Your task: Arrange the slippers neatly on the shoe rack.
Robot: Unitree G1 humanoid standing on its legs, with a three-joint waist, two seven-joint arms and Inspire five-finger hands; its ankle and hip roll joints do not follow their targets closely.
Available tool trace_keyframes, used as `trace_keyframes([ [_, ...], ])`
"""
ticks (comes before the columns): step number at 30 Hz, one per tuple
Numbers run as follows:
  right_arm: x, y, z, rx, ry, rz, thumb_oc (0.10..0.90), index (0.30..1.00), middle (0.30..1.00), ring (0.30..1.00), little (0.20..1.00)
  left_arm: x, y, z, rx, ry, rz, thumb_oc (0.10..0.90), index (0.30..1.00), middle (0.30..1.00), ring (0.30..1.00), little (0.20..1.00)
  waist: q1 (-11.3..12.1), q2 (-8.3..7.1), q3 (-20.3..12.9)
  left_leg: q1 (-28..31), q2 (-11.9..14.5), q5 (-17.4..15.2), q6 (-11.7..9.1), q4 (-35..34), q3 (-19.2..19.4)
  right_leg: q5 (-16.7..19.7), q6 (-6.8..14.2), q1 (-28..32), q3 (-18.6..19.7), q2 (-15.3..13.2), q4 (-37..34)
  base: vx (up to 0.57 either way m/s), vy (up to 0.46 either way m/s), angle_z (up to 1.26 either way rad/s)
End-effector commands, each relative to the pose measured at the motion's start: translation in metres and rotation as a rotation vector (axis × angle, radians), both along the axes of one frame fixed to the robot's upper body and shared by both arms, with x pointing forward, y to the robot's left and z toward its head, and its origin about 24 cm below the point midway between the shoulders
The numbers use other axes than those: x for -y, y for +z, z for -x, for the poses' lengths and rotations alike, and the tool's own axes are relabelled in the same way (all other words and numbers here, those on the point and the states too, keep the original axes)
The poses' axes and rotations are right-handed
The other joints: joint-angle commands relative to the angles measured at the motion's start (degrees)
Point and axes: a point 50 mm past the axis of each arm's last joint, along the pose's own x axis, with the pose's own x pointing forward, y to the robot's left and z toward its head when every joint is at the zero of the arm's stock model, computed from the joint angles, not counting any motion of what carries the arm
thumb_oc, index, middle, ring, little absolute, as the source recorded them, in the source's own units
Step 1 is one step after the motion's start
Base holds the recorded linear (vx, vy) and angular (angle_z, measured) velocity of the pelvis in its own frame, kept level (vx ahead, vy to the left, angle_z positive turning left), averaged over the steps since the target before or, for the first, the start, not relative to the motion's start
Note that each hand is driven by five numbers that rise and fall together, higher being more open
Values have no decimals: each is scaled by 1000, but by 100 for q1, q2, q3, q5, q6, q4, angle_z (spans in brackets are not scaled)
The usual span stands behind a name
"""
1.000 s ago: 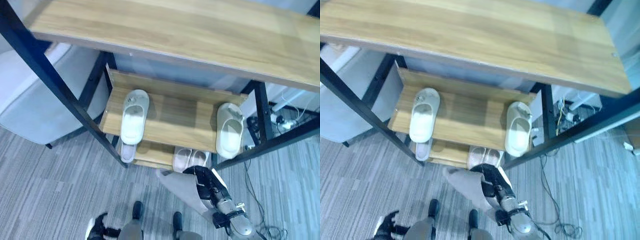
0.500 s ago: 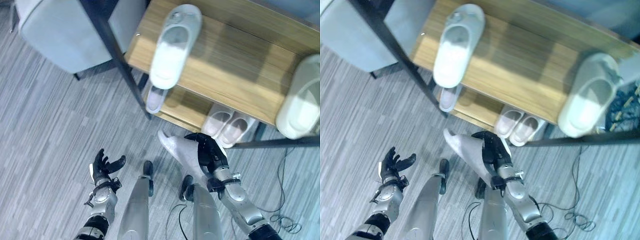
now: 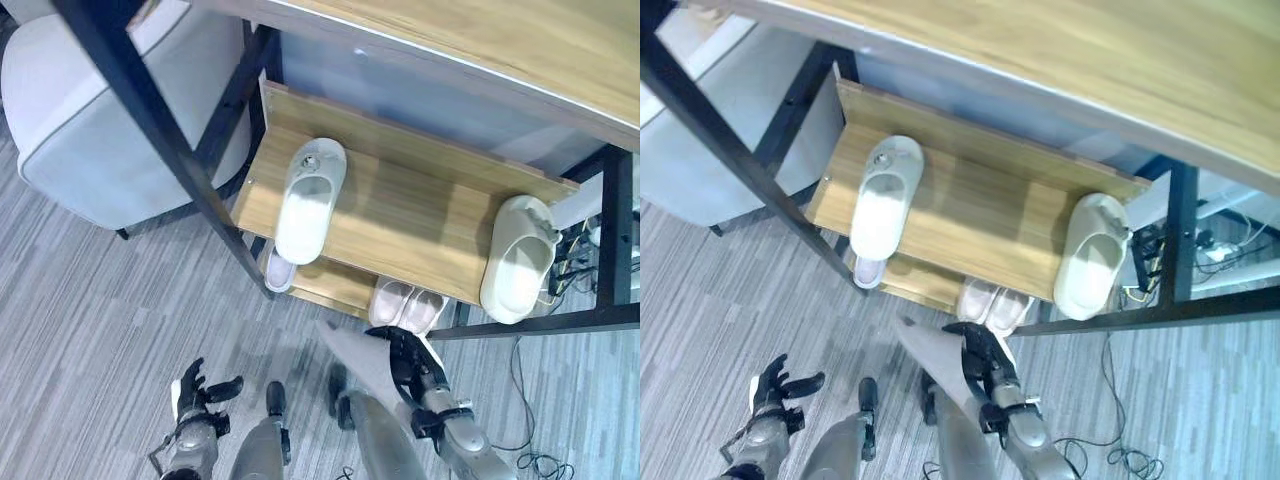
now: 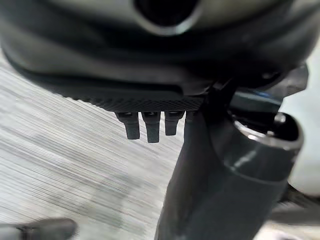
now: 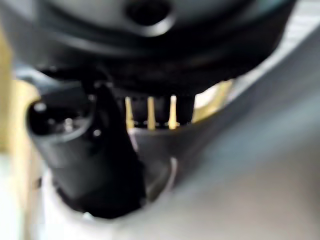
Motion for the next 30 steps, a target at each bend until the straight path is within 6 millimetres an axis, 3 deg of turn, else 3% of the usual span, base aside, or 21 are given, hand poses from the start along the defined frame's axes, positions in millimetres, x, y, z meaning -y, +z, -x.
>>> trace_keyframes([
  [1, 1, 14, -5, 107, -15, -65, 400, 300, 300, 300, 300, -3, -6, 18, -32, -50, -59, 800, 900, 900, 900, 900, 213, -167, -168, -78, -357, -792, -158, 1163, 203, -157, 376, 801, -96, 34, -679, 110, -227, 67],
  [4, 2, 14, -7, 104, -10, -70, 400, 300, 300, 300, 300, 2, -6, 17, -25, -74, -53, 800, 900, 900, 900, 900, 263, -189, -137, -657, -105, -572, -295, 1706, 237, -213, 337, 923, -50, 66, -790, 27, -84, 50],
  [5, 2, 16, -10, 114, 14, -41, 400, 300, 300, 300, 300, 5, -10, 20, -49, -89, -52, 800, 900, 900, 900, 900, 345, -133, -102, -819, 82, -539, -281, 1461, 154, -311, 334, 1012, -9, 114, -811, 49, 33, 9],
  [6, 2, 16, -10, 114, 15, -42, 400, 300, 300, 300, 300, 5, -10, 20, -49, -88, -52, 800, 900, 900, 900, 900, 328, -146, -118, -829, 64, -504, -279, 1428, 147, -301, 335, 995, -17, 96, -818, 86, 104, -17],
  [8, -2, 21, -21, 149, 52, 5, 400, 300, 300, 300, 300, 0, -7, 16, -45, -85, -71, 800, 900, 900, 900, 900, 526, -158, 12, -1109, 220, -5, -407, 926, -260, -432, 350, 999, 134, 181, -682, 72, 161, -27],
  [11, -6, 23, -25, 167, 72, 29, 400, 300, 300, 300, 300, -2, -5, 13, -32, -86, -82, 800, 900, 900, 900, 900, 587, -139, 28, -1100, 330, 180, -459, 618, -575, -556, 359, 984, 297, 245, -534, 97, 180, -52],
  [13, -6, 25, -25, 183, 90, 47, 400, 300, 300, 300, 300, -1, -2, 10, -22, -98, -108, 800, 900, 900, 900, 900, 507, -55, 69, -1000, 391, 104, -445, 561, -514, -556, 399, 678, 520, 181, -165, 30, 264, -59],
  [19, -22, 33, -35, 226, 135, 34, 400, 300, 300, 300, 300, -3, 6, -5, 12, -137, -145, 800, 900, 900, 900, 900, 476, -76, 227, -1276, 297, -210, -232, 1064, 33, -403, 459, 189, 803, 104, 172, -2, 209, -42],
  [20, -28, 38, -47, 251, 125, 8, 400, 300, 300, 300, 300, -4, 11, -11, 38, -136, -156, 800, 900, 900, 900, 900, 507, -59, 260, -1369, 349, -293, -180, 1151, 293, -321, 554, 20, 867, 51, 189, -54, 209, -69],
  [23, -33, 50, -57, 314, 134, 27, 400, 300, 300, 300, 300, -6, 17, -15, 73, -123, -151, 800, 900, 900, 900, 900, 608, 41, 311, -1595, 622, -460, -169, 1466, 658, -162, 720, -134, 379, -391, 312, -85, 149, -87],
  [26, -37, 74, -69, 464, 186, 184, 400, 300, 300, 300, 300, -11, 24, -21, 115, -80, -136, 800, 900, 900, 900, 900, 648, 126, 513, -1800, 673, -745, -91, 2177, 753, -389, 670, -373, 82, -585, 881, -24, 69, -49],
  [27, -40, 81, -70, 505, 184, 191, 400, 300, 300, 300, 300, -12, 26, -23, 129, -68, -137, 800, 900, 900, 900, 900, 660, 181, 579, -1857, 698, -1042, -83, 2561, 706, -652, 665, -425, 81, -592, 1165, 16, 73, 2],
  [30, -51, 109, -82, 629, 160, 150, 400, 300, 300, 300, 300, -19, 25, -22, 125, 19, -113, 800, 900, 900, 900, 900, 658, 313, 646, -2388, 703, -1374, 37, 3448, 576, -1036, 518, -910, 100, -634, 1907, -35, 20, 13],
])
